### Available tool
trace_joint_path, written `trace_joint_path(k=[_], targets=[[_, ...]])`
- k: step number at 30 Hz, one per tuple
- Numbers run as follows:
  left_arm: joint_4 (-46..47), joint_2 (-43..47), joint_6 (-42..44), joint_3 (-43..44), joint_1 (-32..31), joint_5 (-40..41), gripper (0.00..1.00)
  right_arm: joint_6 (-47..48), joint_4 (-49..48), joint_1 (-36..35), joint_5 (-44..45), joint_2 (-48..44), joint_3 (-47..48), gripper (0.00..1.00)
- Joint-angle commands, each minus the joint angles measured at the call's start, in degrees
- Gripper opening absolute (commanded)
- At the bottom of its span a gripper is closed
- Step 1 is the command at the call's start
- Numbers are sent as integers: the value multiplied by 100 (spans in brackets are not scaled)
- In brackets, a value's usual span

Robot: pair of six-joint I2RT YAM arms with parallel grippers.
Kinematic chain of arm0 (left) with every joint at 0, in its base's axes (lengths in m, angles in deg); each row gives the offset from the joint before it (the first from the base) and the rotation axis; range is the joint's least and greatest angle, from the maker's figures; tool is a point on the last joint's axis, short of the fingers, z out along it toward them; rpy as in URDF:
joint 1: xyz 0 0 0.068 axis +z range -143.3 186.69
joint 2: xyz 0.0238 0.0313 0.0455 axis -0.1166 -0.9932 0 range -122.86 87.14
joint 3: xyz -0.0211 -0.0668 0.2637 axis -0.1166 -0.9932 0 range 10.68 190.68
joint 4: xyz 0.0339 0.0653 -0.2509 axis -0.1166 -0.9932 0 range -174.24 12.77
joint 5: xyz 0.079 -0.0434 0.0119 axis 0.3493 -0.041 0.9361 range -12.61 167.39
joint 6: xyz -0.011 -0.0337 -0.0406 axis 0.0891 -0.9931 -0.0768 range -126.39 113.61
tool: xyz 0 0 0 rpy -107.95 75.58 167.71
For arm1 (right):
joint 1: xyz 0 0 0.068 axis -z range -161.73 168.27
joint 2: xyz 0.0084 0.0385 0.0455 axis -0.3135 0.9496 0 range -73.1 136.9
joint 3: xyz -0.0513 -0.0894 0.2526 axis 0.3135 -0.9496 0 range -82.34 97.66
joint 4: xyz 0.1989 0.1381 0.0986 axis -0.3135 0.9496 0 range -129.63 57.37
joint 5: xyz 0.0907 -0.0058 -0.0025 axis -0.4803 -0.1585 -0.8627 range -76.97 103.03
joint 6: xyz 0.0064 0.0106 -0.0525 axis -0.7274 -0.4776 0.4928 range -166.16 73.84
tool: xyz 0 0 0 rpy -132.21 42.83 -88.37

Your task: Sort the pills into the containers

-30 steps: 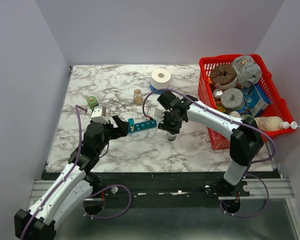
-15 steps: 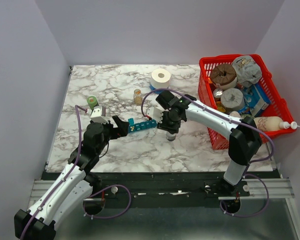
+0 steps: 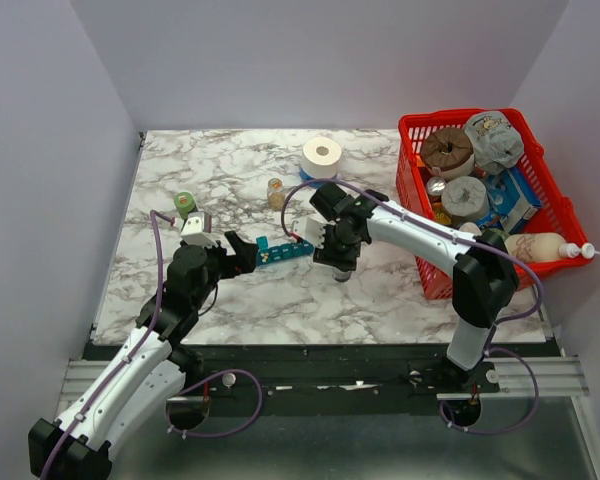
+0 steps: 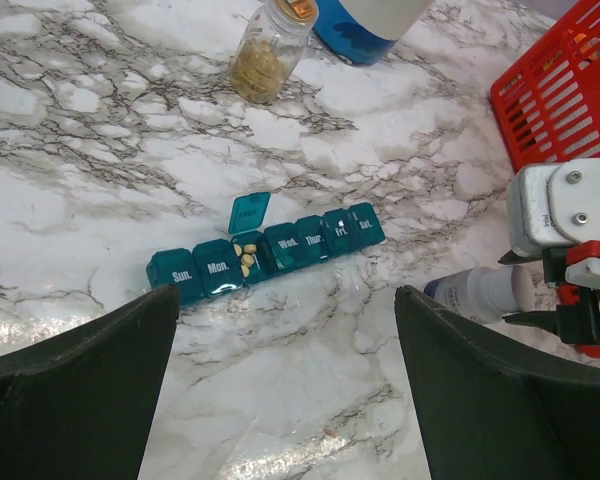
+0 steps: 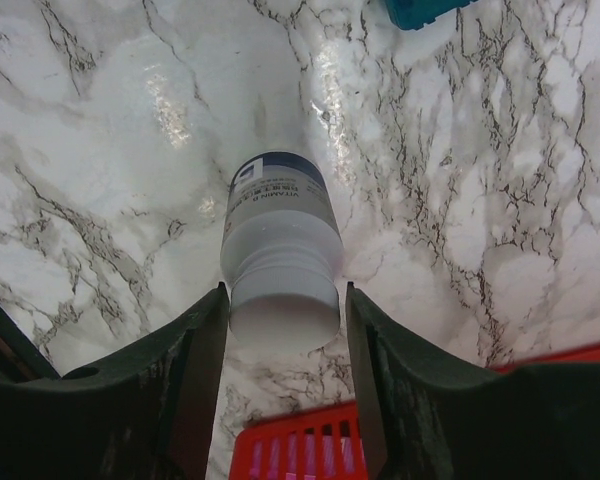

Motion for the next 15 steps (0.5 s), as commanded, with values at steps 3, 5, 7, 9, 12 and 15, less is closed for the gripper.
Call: trace_joint_path(k=[3,5,7,9,12,15], targets=[[-29,73,38,-47,24,60,96,17,149,-49,-238,126,199,64],[-30,90,38,-55,24,52,96,17,166,-40,-317,117,251,68],[-38,108,29,-55,24,60,96,-1,167,-49,-344,91,278,71],[-56,125,29,-56,16,61,96,-9,166,-49,-370,30,304,79],[-65,152,29,-56,24,69,96,8,105,-23,-457,-76,296,89],[-82,195,29,-55,16,61,97,17,70,126,-737,-287,305,98]])
